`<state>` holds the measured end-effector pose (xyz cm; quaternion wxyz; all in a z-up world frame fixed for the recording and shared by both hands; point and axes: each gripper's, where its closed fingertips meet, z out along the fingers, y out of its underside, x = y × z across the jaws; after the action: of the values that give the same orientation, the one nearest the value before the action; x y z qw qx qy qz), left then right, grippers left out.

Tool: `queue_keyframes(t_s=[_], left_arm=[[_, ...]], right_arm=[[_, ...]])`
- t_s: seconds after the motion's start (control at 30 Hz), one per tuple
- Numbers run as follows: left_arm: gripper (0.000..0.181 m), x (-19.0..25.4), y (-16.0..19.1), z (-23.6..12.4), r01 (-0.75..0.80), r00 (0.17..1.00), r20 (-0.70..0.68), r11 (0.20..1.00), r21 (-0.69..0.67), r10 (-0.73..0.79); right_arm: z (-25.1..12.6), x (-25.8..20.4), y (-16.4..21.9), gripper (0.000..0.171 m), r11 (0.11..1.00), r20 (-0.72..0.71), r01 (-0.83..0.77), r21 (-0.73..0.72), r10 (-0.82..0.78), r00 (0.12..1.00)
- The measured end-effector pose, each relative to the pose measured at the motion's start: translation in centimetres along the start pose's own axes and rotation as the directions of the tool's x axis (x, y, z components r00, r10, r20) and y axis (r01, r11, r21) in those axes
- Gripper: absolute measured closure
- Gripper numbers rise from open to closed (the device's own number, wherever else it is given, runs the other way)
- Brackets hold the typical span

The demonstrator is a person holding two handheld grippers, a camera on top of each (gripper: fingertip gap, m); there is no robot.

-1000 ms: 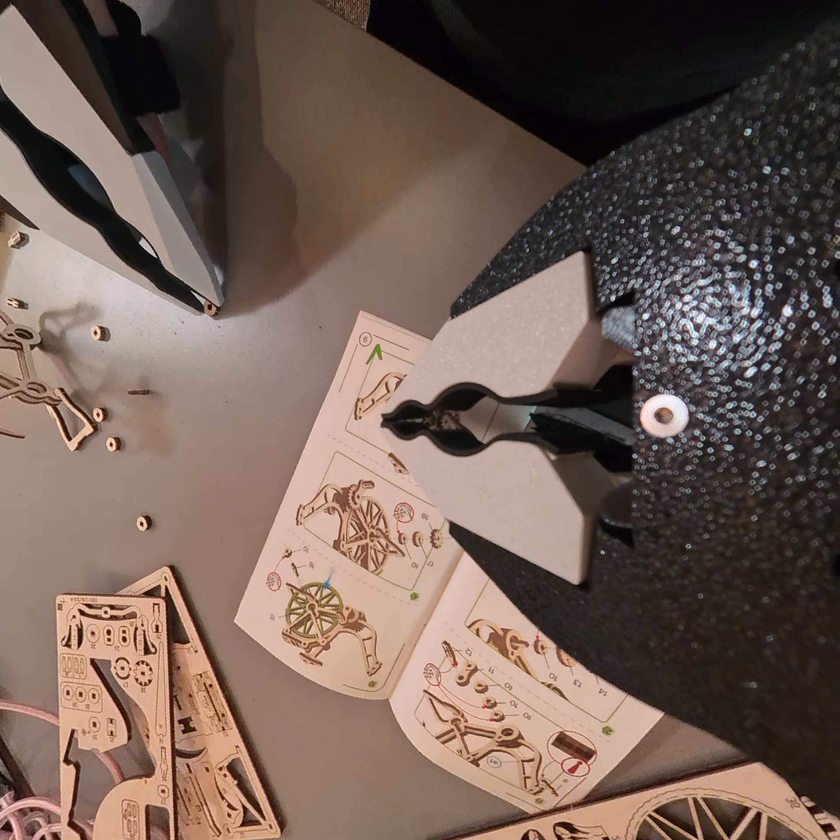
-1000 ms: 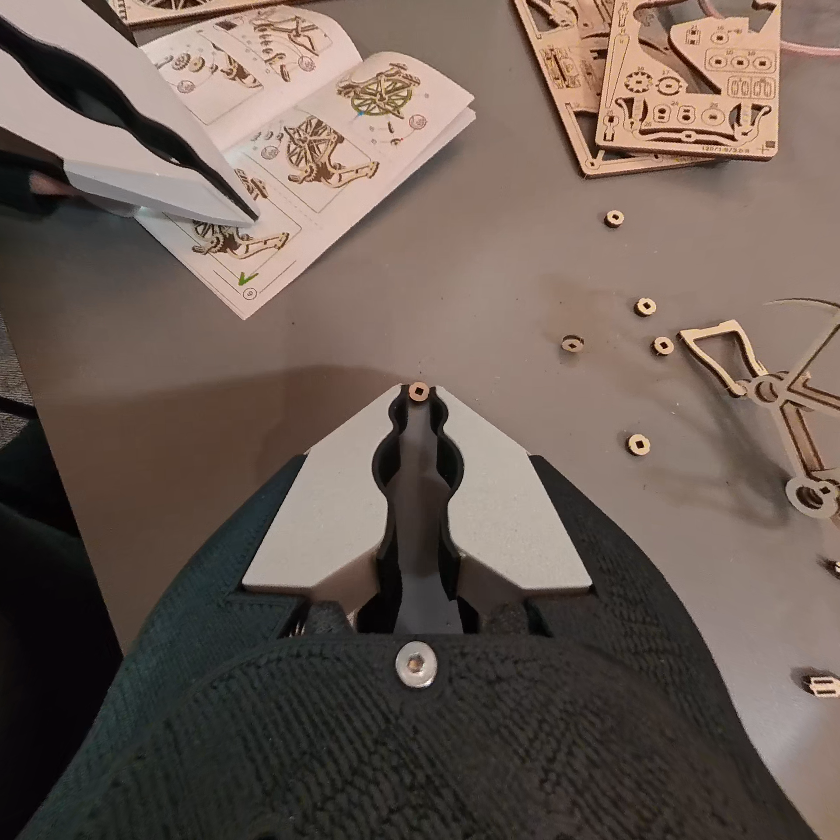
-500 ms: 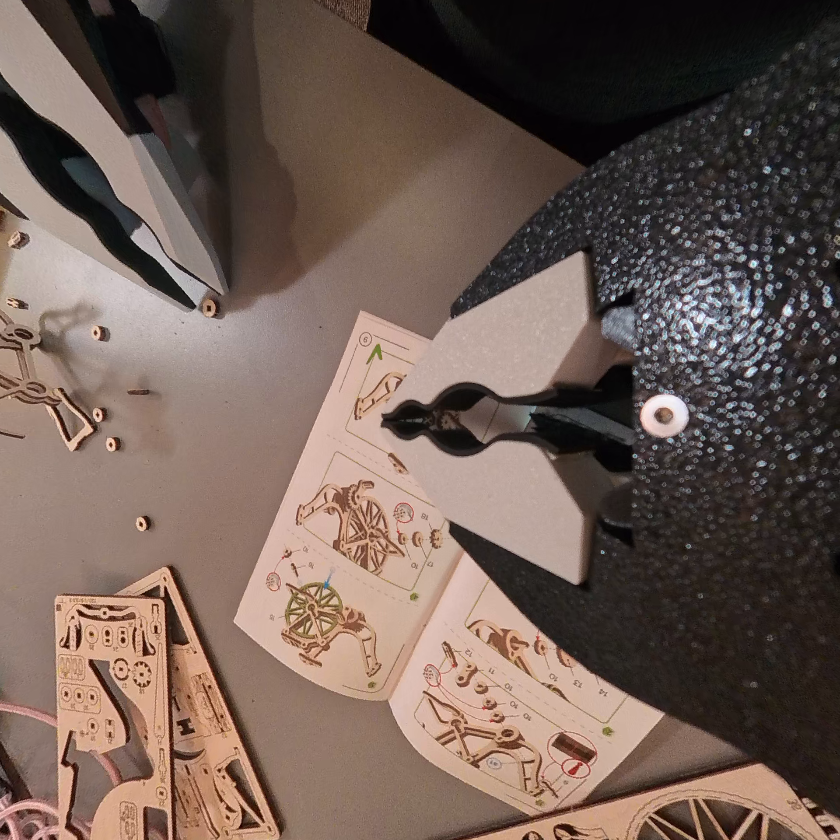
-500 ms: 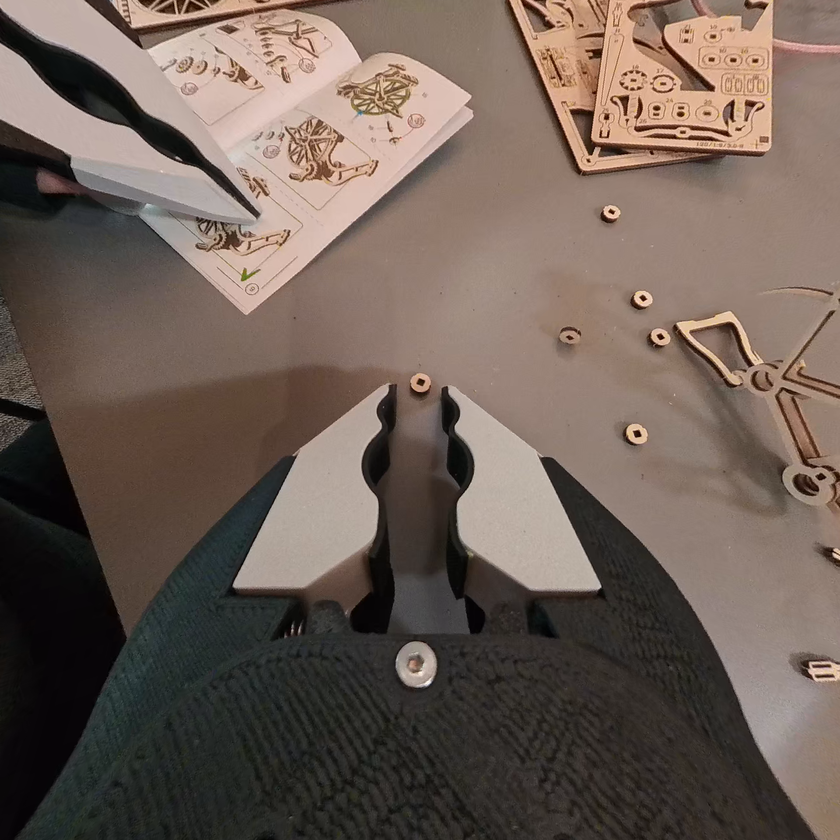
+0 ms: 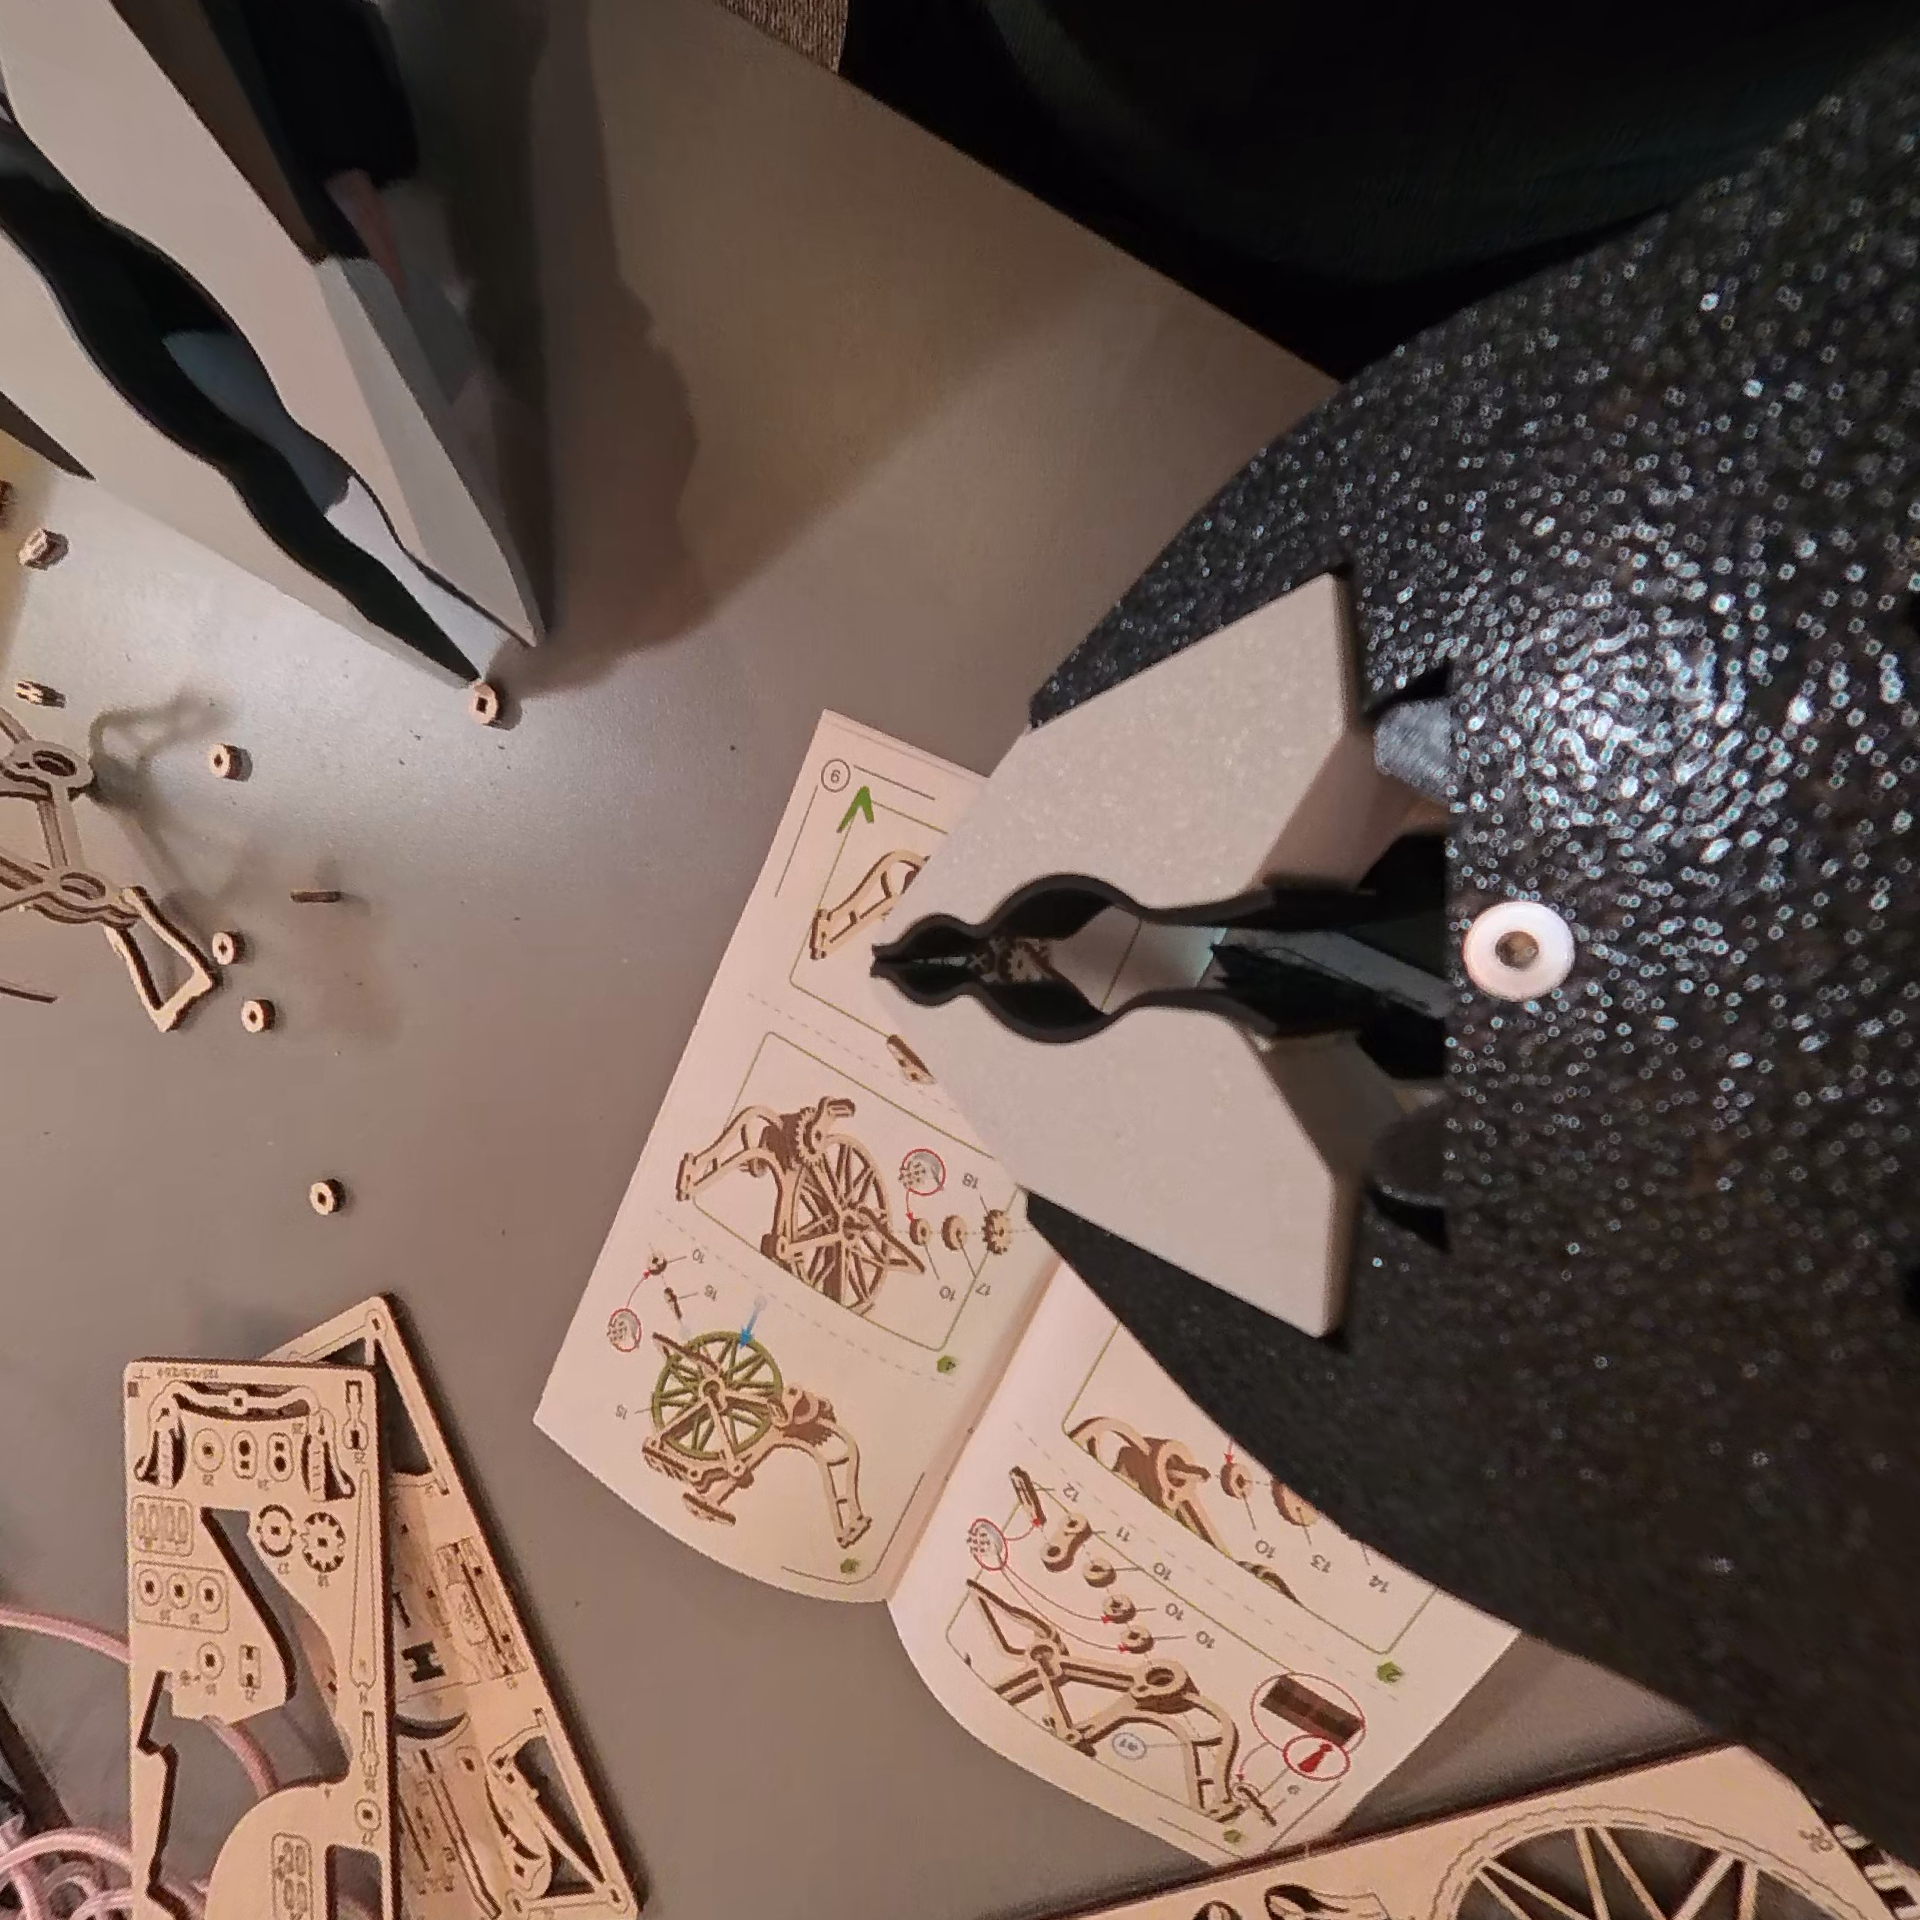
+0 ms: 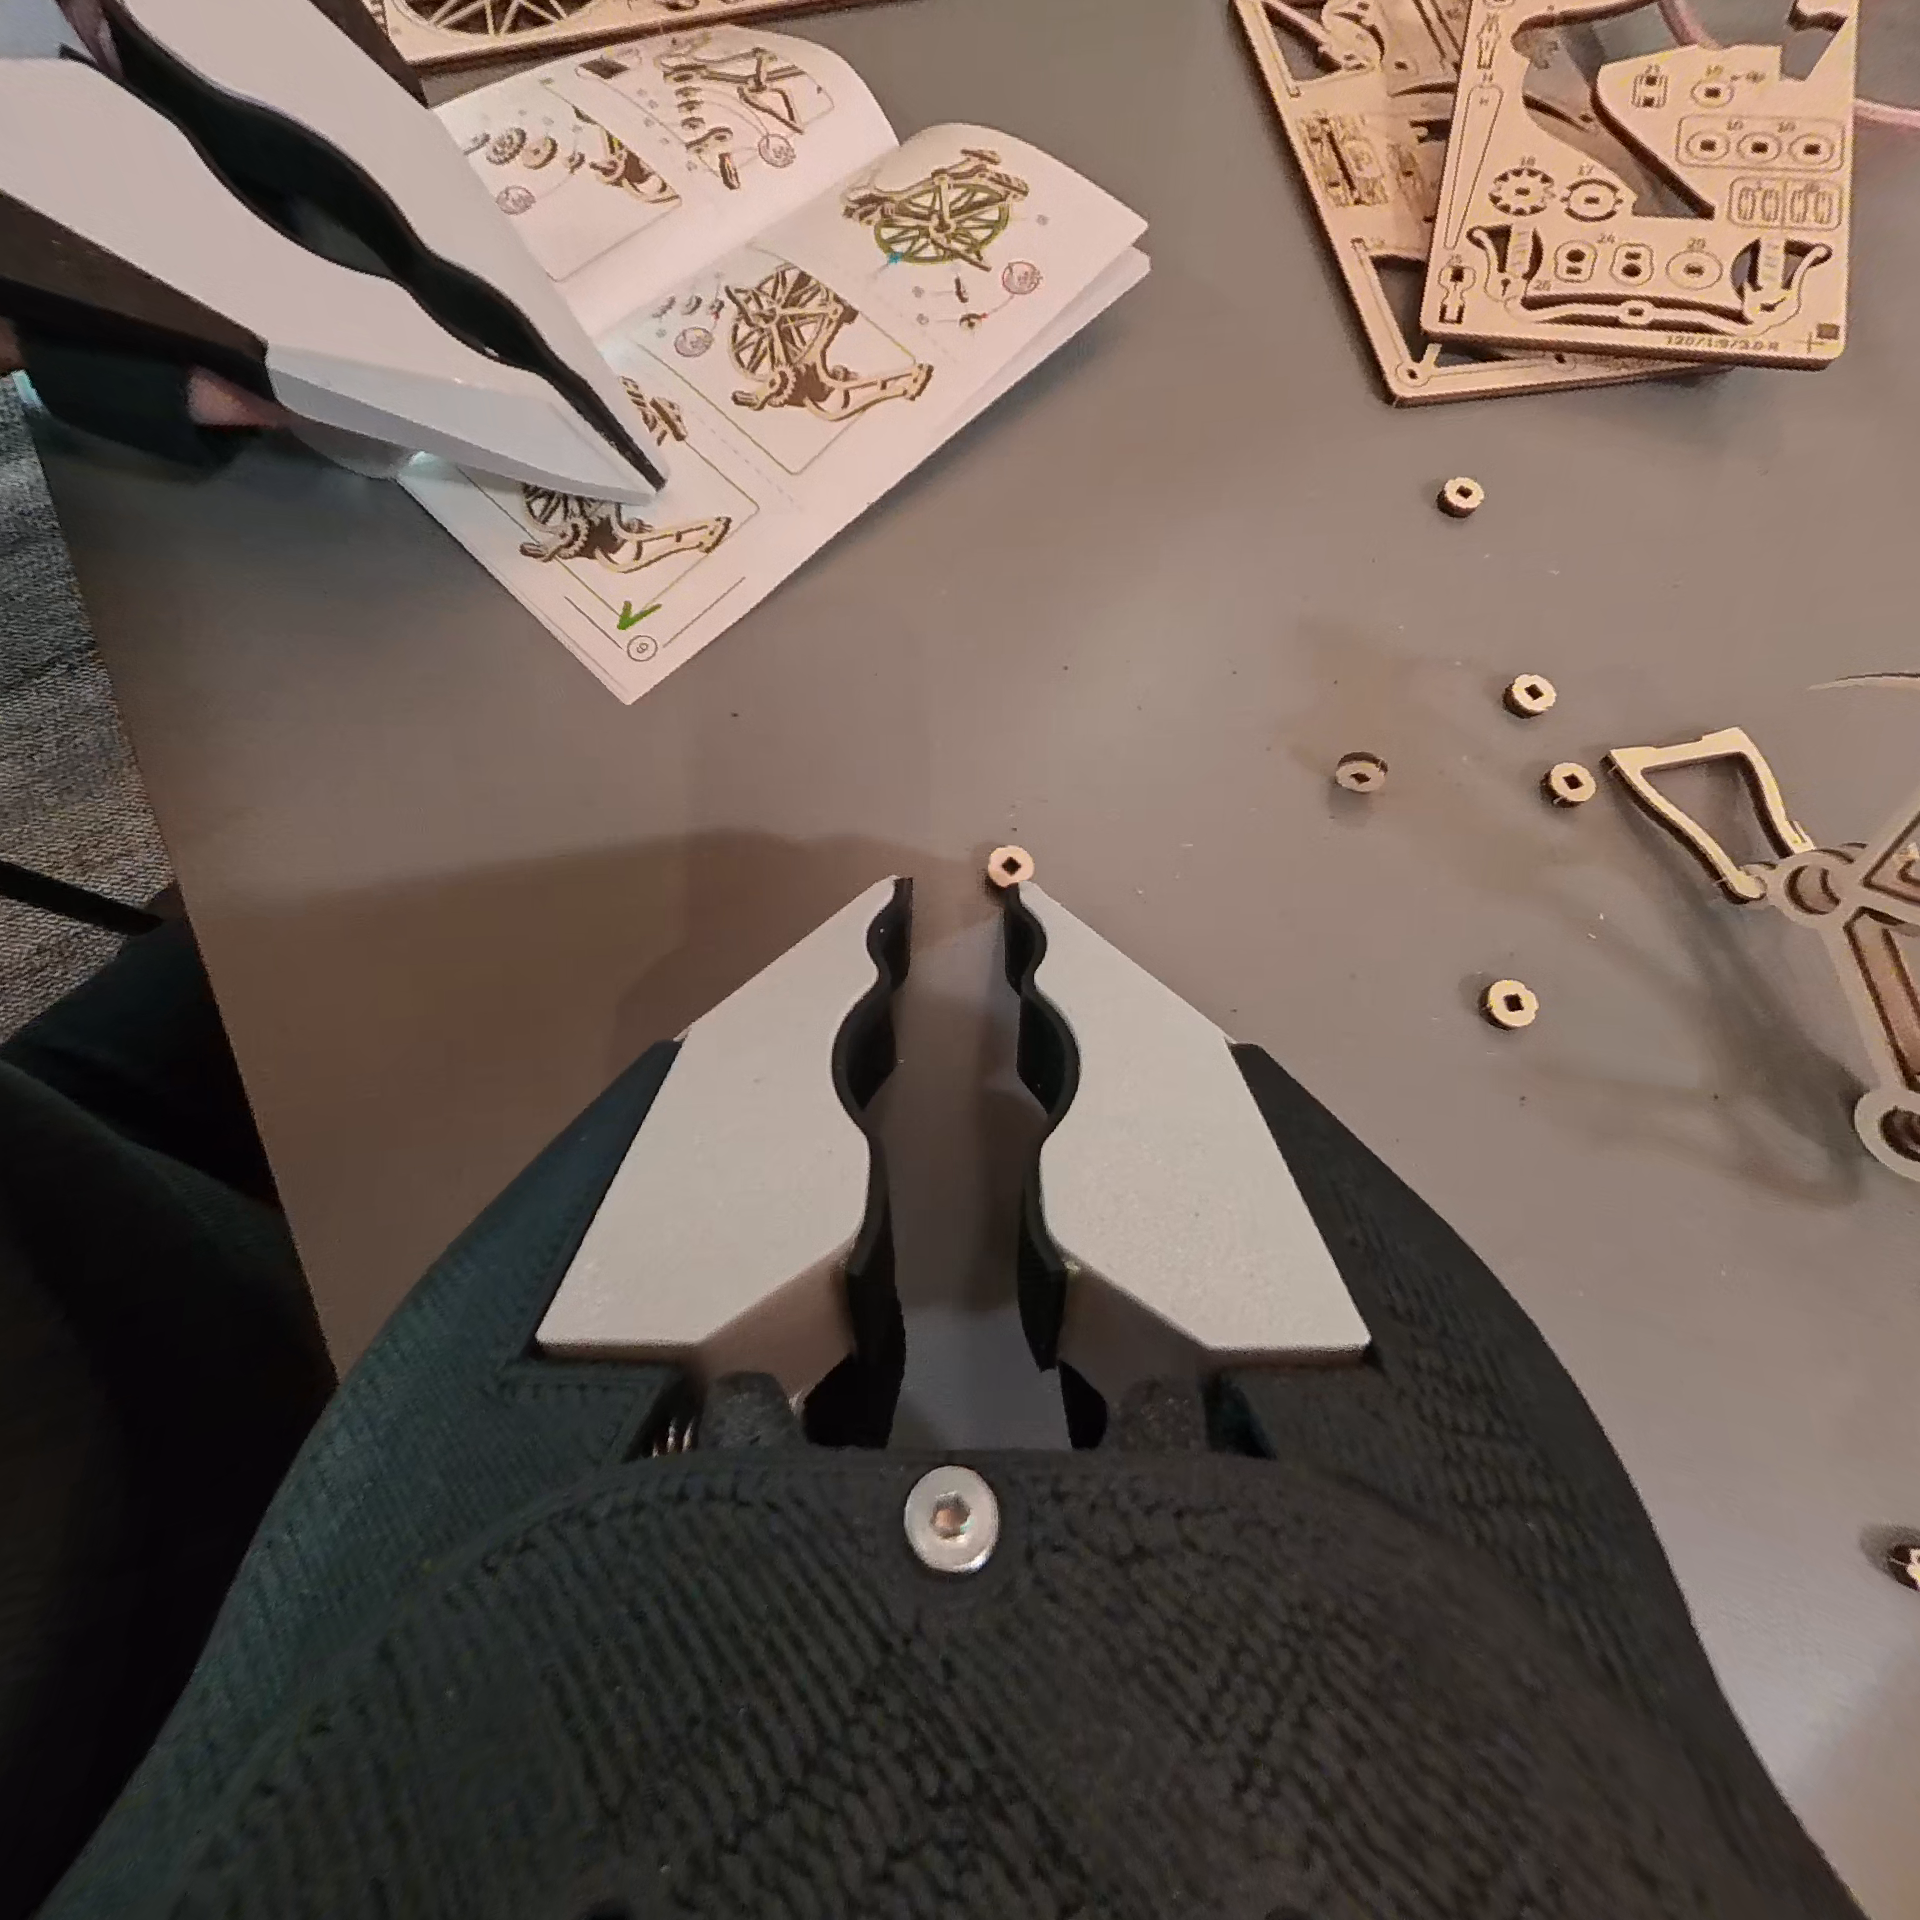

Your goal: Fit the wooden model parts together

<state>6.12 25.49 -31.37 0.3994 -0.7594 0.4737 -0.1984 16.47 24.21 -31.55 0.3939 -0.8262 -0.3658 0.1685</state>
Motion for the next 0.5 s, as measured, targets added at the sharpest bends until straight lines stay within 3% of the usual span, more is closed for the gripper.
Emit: queue_keyframes(t_s=[0.1,0.3,0.5], left_arm=[[0.181,0.0,0.0,0.0,-0.001,1.0,0.001,1.0,0.0,0.001],[0.181,0.0,0.0,0.0,-0.003,1.0,0.002,1.0,0.001,0.003],[0.181,0.0,0.0,0.0,0.0,1.0,0.0,1.0,0.0,0.0]], right_arm=[[-0.3,0.8,-0.1,0.155,1.0,-0.022,0.003,0.016,-0.002,1.0],[-2.8,8.4,0.1,0.155,0.999,-0.254,-0.03,0.015,0.033,0.967],[-2.1,9.9,1.4,0.154,0.997,-0.25,-0.069,-0.036,0.058,0.967]])
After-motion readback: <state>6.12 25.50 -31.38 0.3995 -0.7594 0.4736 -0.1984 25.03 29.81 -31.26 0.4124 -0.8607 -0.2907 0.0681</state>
